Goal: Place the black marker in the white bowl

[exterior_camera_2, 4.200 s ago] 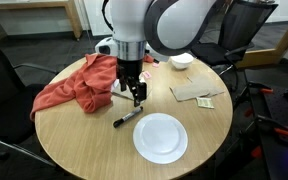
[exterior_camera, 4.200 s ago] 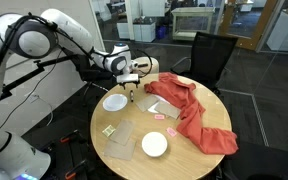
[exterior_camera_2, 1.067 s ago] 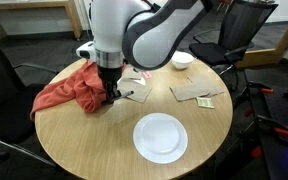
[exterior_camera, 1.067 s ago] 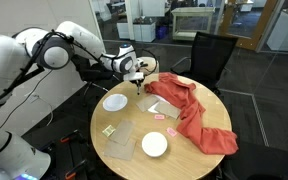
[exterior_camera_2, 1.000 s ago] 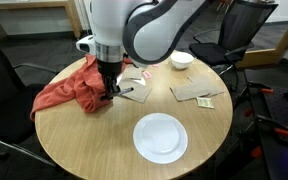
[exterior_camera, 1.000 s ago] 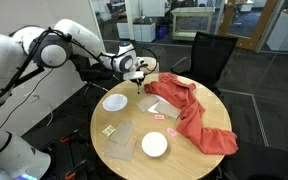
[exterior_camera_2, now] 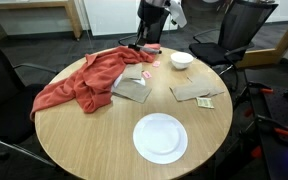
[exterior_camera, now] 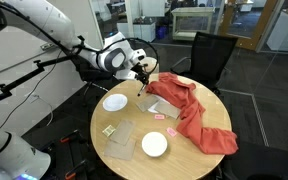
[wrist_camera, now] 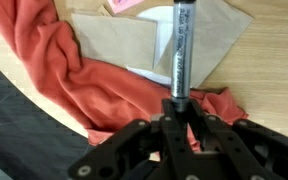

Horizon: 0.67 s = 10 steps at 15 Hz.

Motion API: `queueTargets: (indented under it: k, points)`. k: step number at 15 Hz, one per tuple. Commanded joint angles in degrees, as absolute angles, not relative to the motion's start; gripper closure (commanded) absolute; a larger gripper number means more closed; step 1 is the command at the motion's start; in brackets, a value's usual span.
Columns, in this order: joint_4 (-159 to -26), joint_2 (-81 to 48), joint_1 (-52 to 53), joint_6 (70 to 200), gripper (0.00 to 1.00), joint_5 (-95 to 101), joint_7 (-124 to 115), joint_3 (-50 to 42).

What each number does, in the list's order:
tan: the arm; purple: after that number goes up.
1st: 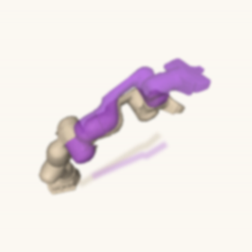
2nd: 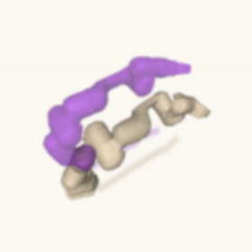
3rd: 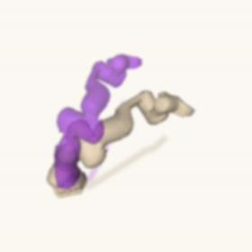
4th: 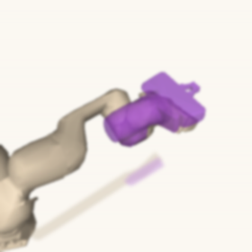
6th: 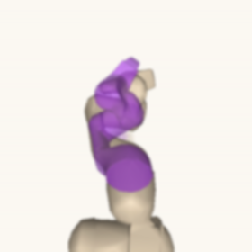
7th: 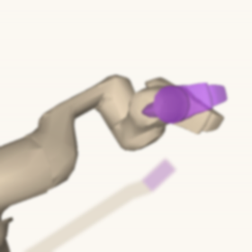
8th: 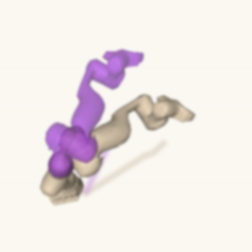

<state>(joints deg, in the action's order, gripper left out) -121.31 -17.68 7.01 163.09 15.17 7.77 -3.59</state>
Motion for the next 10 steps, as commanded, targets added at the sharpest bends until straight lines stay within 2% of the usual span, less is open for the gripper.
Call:
queueTargets:
  k: [1, 10]
  points:
    - [-129.9, -10.56, 7.0, 166.59, 0.95, 19.39, 0.45, -7.33]
    - [-136.53, -3.68, 8.54, 168.72, 0.95, 35.03, -21.61, -18.8]
